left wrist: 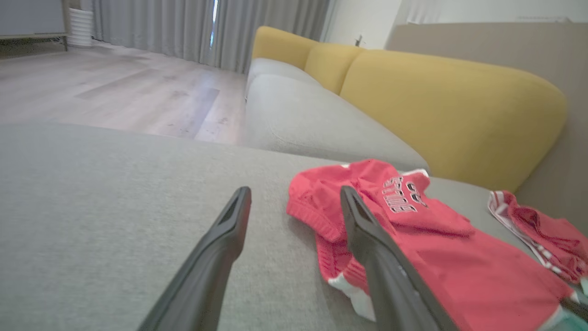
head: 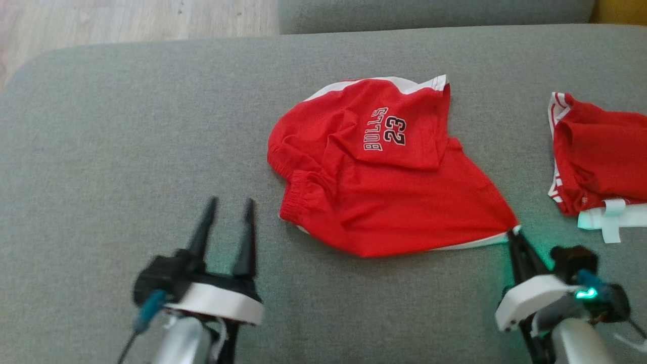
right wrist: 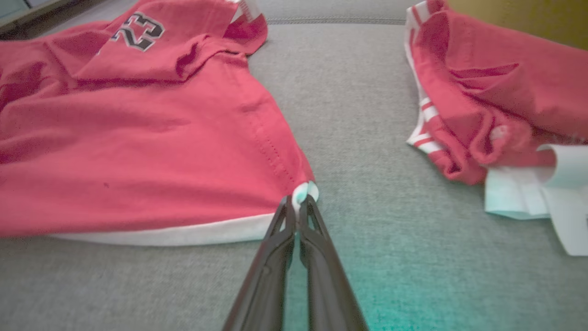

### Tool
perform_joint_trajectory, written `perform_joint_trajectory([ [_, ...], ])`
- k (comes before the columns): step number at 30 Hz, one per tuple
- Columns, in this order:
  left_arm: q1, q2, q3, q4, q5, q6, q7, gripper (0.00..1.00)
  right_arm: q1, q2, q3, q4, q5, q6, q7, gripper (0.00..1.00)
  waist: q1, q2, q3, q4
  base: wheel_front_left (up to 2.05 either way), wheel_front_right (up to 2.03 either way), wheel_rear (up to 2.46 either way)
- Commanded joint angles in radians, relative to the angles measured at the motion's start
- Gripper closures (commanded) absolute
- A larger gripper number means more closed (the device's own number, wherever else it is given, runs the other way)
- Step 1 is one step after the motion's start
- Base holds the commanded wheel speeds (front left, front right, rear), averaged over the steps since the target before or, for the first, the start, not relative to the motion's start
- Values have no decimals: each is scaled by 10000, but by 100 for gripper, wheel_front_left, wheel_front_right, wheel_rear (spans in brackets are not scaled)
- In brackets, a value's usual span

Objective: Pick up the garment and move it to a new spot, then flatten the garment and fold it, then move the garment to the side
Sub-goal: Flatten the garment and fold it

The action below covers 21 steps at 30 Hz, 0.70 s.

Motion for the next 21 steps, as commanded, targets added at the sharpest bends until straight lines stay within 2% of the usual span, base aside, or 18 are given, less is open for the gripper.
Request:
perform_joint_trajectory([
  [1, -542, 240, -143, 38, 192, -113, -83, 0, -457, -36, -4, -300, 246, -7, 51, 100, 0, 0, 50, -14, 0, 0, 0],
  [7, -1142, 917, -1772, 1127, 507, -244, 361, 0, -693, -36, -329, -283, 696, -7, 238, 100, 0, 0, 221, -106, 0, 0, 0],
  [15, -2139, 1524, -3577, 2136, 201, -252, 636, 0, -913, -36, -292, -316, 736, -7, 345, 100, 0, 0, 446, -235, 0, 0, 0],
  [21, -2928, 1592, -4201, 2890, -60, -253, 349, 0, -996, -36, -213, -375, 729, -7, 406, 100, 0, 0, 525, -366, 0, 0, 0],
])
